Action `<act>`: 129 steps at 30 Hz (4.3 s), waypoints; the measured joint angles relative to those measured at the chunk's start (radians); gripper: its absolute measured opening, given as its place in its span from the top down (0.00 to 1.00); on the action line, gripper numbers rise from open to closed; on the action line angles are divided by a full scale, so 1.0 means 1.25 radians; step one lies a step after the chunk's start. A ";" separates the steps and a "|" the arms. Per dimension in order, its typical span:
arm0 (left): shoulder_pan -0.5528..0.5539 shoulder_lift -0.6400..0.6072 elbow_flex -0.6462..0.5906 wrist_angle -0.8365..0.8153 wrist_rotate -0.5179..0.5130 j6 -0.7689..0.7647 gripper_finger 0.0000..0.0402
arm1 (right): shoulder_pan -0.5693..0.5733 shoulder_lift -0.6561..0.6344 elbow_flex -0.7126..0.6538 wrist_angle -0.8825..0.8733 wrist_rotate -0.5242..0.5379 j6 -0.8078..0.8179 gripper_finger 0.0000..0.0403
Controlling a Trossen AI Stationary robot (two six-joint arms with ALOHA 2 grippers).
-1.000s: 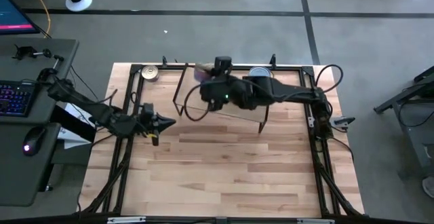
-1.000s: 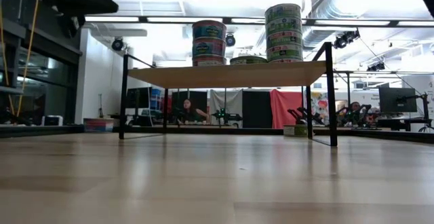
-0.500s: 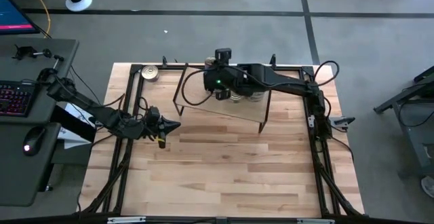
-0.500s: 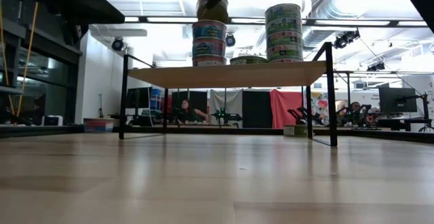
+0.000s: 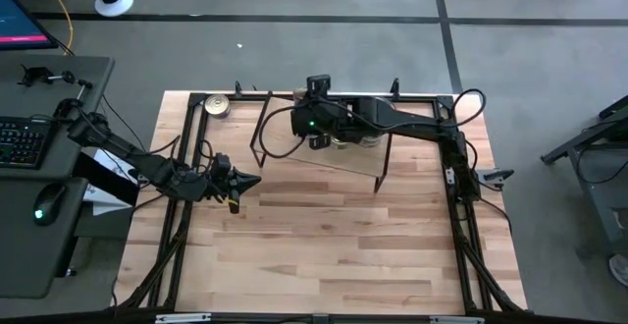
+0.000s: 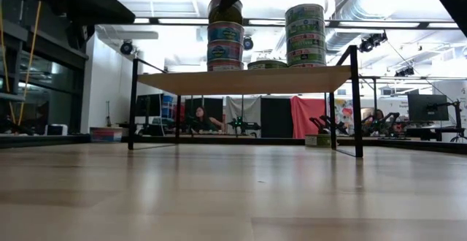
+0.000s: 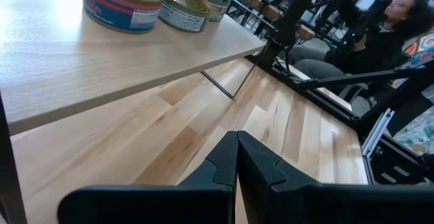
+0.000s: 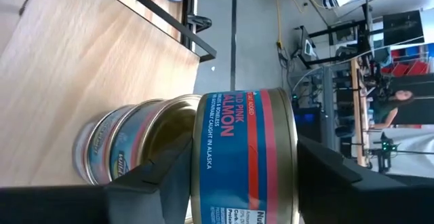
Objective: Stack canned seafood by type on shelf
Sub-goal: Stack the blue pink tuna can on top of the other blue pink tuna can on the shelf, then adjust the shelf on the table
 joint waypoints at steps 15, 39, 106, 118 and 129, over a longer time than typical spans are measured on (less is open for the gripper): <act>0.000 0.000 0.000 0.004 0.000 0.002 1.00 | -0.003 0.000 0.000 -0.004 -0.023 0.103 0.48; 0.000 0.000 0.000 0.005 0.005 0.008 1.00 | 0.003 0.000 0.000 -0.010 -0.085 0.109 0.34; 0.232 -0.040 0.472 -0.638 0.084 0.114 1.00 | 0.233 -0.183 -0.653 -0.125 -0.375 0.845 1.00; 0.232 -0.034 0.472 -0.638 0.076 0.169 1.00 | 0.143 -0.311 -0.787 -0.095 -0.343 0.830 1.00; 0.307 0.007 0.472 -0.654 0.088 0.135 1.00 | 0.082 -0.315 -0.796 -0.134 -0.314 0.733 1.00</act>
